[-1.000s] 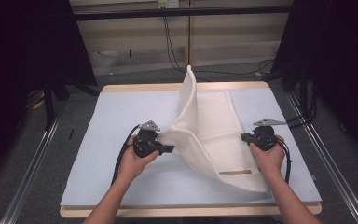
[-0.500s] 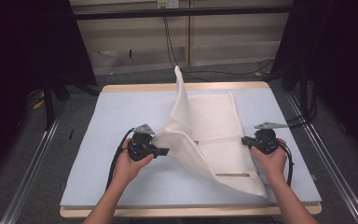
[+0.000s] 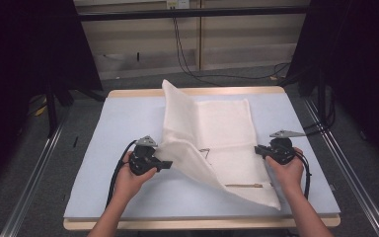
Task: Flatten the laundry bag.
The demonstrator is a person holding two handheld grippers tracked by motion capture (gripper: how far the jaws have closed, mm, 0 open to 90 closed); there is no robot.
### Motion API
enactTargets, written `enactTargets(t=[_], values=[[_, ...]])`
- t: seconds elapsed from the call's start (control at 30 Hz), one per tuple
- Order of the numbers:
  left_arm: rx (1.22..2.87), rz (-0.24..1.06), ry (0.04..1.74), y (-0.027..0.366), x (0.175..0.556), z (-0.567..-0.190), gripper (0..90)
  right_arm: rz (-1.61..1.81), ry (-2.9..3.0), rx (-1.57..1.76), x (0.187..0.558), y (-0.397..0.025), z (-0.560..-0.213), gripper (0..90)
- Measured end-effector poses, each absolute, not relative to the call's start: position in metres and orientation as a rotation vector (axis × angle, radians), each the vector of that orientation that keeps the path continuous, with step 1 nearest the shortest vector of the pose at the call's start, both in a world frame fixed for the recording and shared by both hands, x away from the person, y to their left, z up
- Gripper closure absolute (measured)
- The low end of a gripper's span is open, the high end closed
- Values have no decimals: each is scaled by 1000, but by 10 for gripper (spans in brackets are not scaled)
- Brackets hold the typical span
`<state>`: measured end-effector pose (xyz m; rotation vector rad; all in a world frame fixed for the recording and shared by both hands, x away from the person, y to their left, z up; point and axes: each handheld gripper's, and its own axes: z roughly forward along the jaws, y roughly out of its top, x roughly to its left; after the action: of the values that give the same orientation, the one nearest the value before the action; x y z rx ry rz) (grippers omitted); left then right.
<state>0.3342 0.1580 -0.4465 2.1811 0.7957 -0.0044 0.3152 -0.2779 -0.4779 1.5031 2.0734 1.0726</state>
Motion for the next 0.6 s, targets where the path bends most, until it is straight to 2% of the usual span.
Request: enactTargets(t=[0.6], values=[[2184,16,827,168,332,-447,806,1045,2118,1458,315,-274,-478,832]])
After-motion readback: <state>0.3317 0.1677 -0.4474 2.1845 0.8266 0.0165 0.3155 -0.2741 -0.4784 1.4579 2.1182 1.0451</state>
